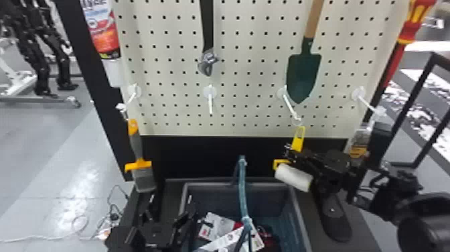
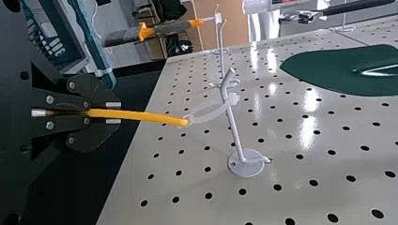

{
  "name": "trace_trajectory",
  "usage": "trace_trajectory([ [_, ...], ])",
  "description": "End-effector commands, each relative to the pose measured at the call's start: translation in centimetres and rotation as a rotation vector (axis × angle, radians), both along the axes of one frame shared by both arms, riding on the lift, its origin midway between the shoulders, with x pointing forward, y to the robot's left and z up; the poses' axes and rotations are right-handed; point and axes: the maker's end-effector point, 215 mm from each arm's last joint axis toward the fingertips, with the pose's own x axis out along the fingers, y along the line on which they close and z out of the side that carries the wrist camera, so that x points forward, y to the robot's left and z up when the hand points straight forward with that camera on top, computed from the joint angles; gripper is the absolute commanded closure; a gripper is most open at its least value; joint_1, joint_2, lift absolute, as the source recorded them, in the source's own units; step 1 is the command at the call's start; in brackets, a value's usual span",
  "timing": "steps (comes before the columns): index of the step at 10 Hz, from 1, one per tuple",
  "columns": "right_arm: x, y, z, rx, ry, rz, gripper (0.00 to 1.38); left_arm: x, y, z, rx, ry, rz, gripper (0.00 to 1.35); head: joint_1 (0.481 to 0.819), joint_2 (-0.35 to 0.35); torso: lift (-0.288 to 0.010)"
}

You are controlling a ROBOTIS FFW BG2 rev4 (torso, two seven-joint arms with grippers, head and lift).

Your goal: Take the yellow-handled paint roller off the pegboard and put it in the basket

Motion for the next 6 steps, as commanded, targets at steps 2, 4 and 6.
trace_trajectory([
  [2,-0.63,0.25,-0.07,0.001,0.007,0.011,1.28,0.01,0.0,0.05,-0.001,-0.001,0.002,0.29,0.549,0.0,-0.1],
  [4,-0.59,0.23,-0.3,-0.009,0.015,0.016,1.28,0.01,-0.08,0.13,-0.002,-0.003,0.0,0.29,0.549,0.0,-0.1],
  [6,-0.54,0.19,-0.4,-0.014,0.017,0.017,1.28,-0.01,-0.2,0.01,0.0,0.0,-0.002,0.29,0.549,0.0,-0.1],
])
